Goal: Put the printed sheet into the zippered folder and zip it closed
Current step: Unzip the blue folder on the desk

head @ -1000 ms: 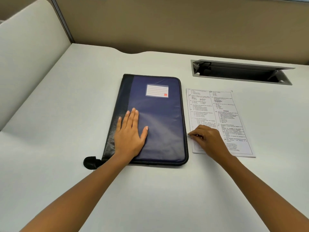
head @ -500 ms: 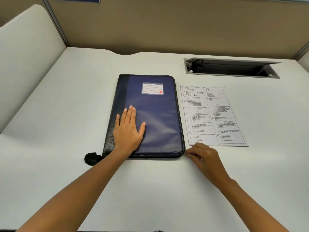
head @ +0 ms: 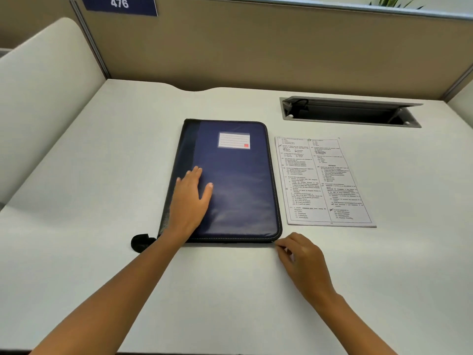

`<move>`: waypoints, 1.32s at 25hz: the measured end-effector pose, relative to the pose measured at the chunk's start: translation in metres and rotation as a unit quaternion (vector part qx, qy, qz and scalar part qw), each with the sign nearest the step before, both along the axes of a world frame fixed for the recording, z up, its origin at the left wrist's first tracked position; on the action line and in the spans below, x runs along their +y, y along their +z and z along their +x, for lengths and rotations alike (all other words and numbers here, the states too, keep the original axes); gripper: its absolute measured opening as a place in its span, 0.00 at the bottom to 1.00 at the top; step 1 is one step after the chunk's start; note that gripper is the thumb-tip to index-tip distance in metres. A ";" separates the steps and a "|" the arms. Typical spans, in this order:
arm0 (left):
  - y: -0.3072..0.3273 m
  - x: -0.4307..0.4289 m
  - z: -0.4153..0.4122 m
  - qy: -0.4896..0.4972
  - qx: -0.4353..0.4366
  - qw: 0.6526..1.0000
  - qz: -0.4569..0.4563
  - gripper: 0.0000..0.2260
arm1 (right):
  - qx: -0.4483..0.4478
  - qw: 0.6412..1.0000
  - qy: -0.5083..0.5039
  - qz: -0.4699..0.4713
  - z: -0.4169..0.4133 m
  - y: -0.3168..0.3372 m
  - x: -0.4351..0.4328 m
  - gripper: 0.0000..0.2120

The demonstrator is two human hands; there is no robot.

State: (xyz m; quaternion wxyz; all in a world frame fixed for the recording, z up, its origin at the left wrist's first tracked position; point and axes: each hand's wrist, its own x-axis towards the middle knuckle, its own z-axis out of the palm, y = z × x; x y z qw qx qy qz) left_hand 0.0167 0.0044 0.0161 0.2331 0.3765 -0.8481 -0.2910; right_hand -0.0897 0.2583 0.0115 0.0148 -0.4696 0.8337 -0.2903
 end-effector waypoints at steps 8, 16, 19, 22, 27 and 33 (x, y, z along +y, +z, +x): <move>0.011 -0.012 0.054 0.121 -0.109 0.984 0.071 0.16 | -0.010 0.998 -0.031 -0.045 0.017 -0.005 -0.006 0.07; 0.017 -0.012 0.056 0.138 -0.079 0.984 0.080 0.19 | -0.036 0.997 0.039 -0.064 0.047 -0.003 -0.037 0.05; 0.017 -0.013 0.058 0.143 -0.078 0.982 0.090 0.22 | -0.031 0.995 0.067 -0.063 0.060 -0.002 -0.054 0.04; 0.017 -0.013 0.059 0.145 -0.081 0.981 0.095 0.24 | -0.015 0.993 0.100 -0.054 0.072 0.001 -0.072 0.02; 0.019 -0.025 0.056 0.134 -0.153 0.972 0.117 0.25 | 0.023 0.985 0.166 -0.030 0.094 0.003 -0.103 0.03; 0.019 -0.035 0.058 0.143 -0.164 0.960 0.176 0.25 | 0.067 0.974 0.216 -0.001 0.121 -0.001 -0.140 0.03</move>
